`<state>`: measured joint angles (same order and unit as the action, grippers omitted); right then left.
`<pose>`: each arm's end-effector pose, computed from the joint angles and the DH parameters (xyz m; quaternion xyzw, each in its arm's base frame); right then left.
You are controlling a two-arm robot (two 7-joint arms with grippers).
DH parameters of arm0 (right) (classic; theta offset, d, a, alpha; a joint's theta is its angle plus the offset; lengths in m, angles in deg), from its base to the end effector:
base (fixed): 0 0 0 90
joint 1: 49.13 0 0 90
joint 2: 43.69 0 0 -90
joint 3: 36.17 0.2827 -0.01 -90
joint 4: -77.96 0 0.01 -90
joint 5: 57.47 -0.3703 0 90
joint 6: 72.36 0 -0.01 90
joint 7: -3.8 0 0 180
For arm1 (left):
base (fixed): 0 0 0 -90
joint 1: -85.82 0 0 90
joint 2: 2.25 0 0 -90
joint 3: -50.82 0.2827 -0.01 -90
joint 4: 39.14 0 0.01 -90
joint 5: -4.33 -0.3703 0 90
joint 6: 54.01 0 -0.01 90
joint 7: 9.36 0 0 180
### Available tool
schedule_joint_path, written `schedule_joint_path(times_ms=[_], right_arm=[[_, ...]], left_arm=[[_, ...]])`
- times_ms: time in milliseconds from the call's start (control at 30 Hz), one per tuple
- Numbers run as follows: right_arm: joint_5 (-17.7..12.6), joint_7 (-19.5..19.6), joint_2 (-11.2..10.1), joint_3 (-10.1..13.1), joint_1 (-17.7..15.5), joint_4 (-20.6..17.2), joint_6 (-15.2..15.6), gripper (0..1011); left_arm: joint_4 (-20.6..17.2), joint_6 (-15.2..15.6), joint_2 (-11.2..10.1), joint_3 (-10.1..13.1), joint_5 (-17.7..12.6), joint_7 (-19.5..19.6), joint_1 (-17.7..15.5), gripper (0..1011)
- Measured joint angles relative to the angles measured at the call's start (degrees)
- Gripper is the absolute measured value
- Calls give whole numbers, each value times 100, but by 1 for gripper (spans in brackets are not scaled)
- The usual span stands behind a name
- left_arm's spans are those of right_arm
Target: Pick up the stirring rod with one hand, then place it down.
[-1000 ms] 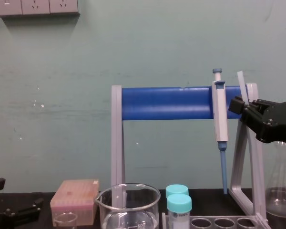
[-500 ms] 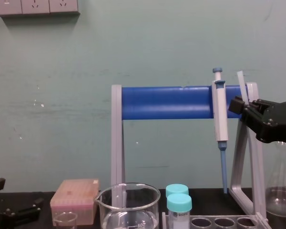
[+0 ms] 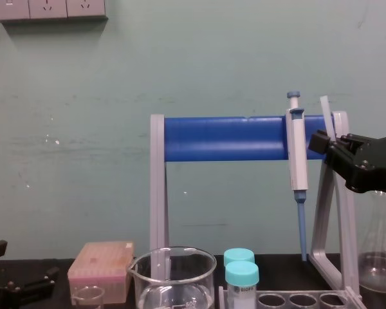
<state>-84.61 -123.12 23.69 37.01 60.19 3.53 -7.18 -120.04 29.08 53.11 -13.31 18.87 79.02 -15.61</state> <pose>0.4710 -0.0521 -0.2603 0.1090 -0.1681 -0.3702 0.9071 0.4150 0.0622 -0.3082 0.1415 -0.1325 0.5799 0.7913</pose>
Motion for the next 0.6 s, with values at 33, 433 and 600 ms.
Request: schedule_joint_path(times_ms=[33,433,600], right_arm=[[0,0,0,0,0,0,0,68],[0,0,0,0,0,0,0,67],[0,0,0,0,0,0,0,68]], left_arm=[[0,0,0,0,0,0,0,1000],[0,0,0,0,0,0,0,1000],[0,0,0,0,0,0,0,1000]])
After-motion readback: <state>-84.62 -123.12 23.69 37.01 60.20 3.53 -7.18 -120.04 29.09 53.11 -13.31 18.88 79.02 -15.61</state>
